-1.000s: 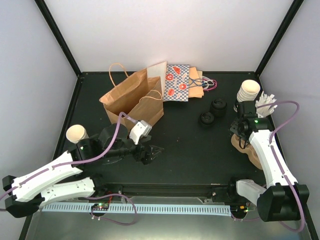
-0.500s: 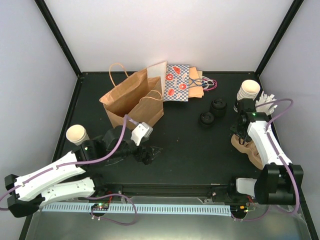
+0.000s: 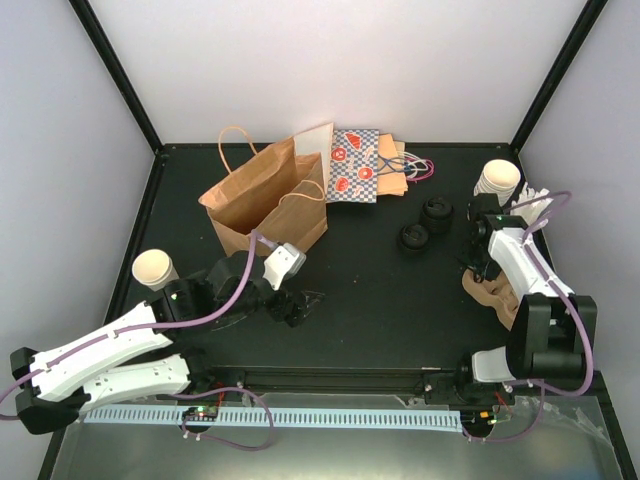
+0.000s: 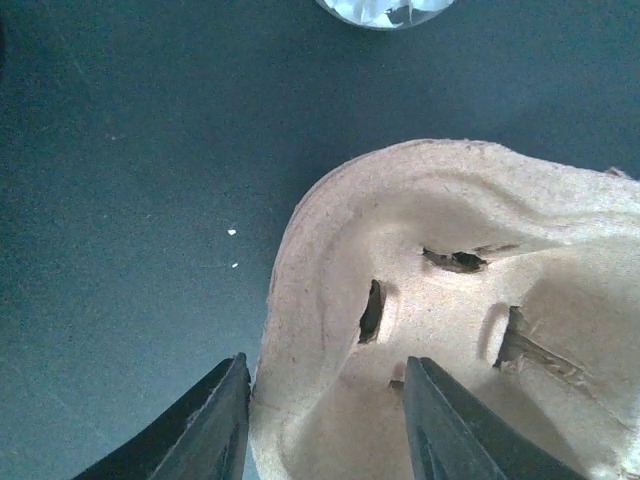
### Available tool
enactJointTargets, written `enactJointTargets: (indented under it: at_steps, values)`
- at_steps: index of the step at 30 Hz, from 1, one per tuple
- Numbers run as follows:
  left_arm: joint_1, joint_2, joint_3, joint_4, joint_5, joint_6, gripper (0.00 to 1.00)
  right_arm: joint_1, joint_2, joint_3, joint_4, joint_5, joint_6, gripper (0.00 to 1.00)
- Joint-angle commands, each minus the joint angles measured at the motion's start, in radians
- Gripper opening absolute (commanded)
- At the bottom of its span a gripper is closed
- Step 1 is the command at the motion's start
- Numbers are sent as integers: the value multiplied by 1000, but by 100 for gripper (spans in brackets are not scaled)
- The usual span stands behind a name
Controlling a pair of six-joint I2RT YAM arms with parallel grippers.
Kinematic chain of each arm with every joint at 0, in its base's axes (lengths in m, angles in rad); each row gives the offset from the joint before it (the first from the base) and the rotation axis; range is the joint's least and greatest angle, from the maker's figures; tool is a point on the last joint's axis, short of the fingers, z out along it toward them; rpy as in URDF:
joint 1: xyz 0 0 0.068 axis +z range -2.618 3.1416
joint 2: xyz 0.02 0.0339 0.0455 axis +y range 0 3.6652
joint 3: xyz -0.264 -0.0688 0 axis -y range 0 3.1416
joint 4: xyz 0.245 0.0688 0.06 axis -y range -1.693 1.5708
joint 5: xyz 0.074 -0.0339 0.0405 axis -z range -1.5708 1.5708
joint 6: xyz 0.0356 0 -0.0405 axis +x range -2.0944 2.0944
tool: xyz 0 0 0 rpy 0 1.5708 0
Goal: Pack the takeout coffee
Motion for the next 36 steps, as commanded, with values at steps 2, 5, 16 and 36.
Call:
enactJointTargets:
  at_steps: [2, 5, 16, 36]
  values:
    - [-2, 2, 26, -5, -43, 26, 99, -6, 27, 44, 5, 12, -12, 39]
    - [-2, 5, 30, -10, -49, 29, 99, -6, 31, 58, -14, 26, -9, 31]
    - [-2, 17, 31, -6, -41, 27, 99, -5, -17, 70, -47, 25, -18, 21]
    - [-2, -11, 19, -31, -33, 17, 99, -5, -36, 60, -11, -44, -39, 24]
